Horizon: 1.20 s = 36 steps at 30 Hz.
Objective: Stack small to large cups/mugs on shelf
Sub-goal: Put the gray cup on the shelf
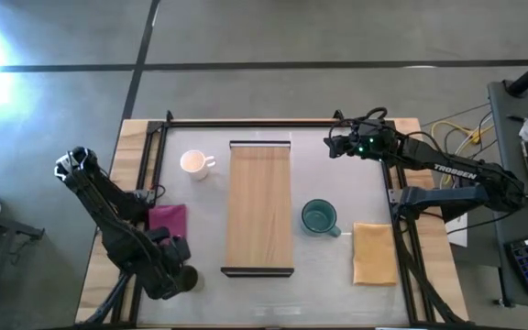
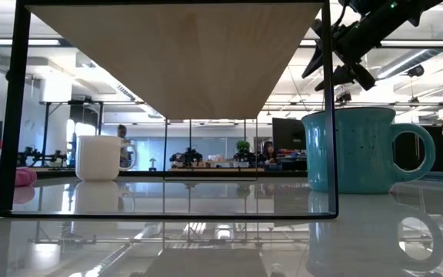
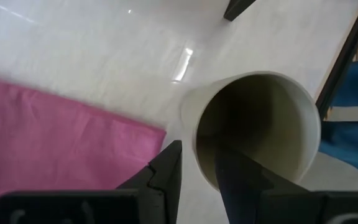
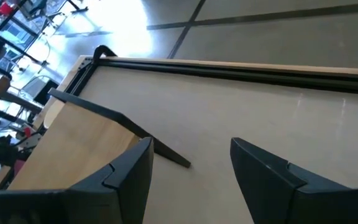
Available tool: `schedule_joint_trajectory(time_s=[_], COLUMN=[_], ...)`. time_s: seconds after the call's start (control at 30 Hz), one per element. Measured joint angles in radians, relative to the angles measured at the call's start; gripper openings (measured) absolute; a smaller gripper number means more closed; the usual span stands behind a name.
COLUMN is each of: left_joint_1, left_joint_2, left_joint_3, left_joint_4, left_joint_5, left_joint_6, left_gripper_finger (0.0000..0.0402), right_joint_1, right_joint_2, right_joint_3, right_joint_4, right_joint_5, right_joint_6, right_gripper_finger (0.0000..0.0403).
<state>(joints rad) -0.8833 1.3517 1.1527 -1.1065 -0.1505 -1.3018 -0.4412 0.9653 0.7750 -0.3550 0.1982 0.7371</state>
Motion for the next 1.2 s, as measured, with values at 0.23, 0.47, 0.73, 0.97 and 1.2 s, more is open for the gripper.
schedule_joint_trajectory(time_s=[0.23,0.47,0.73,0.97,1.2], left_joint_1=[0.000,0.024,0.071,0.104,0.225], left_joint_2=[0.013,0.009,0.002,-0.007,-0.103], left_joint_3=[-0.042,-0.082,-0.089,-0.088,0.125], left_joint_4=[0.082,0.107,0.095,0.055,-0.273], left_joint_5=[-0.001,0.000,0.037,0.055,0.064], left_joint_6=[0.000,-0.001,0.057,0.059,0.137], left_gripper_finger=[0.0080,0.0079,0.0027,0.0001,0.0001], right_joint_1=[0.000,0.000,0.000,0.000,0.000], right_joint_2=[0.000,0.000,0.000,0.000,0.000], right_joint_3=[0.000,0.000,0.000,0.000,0.000], right_joint_4=[0.000,-0.003,-0.006,-0.008,-0.008], right_joint_5=[0.013,0.012,0.013,0.012,0.012], right_joint_6=[0.003,-0.001,-0.004,-0.007,-0.006], right_gripper_finger=[0.0208,0.0208,0.0208,0.0208,0.0208])
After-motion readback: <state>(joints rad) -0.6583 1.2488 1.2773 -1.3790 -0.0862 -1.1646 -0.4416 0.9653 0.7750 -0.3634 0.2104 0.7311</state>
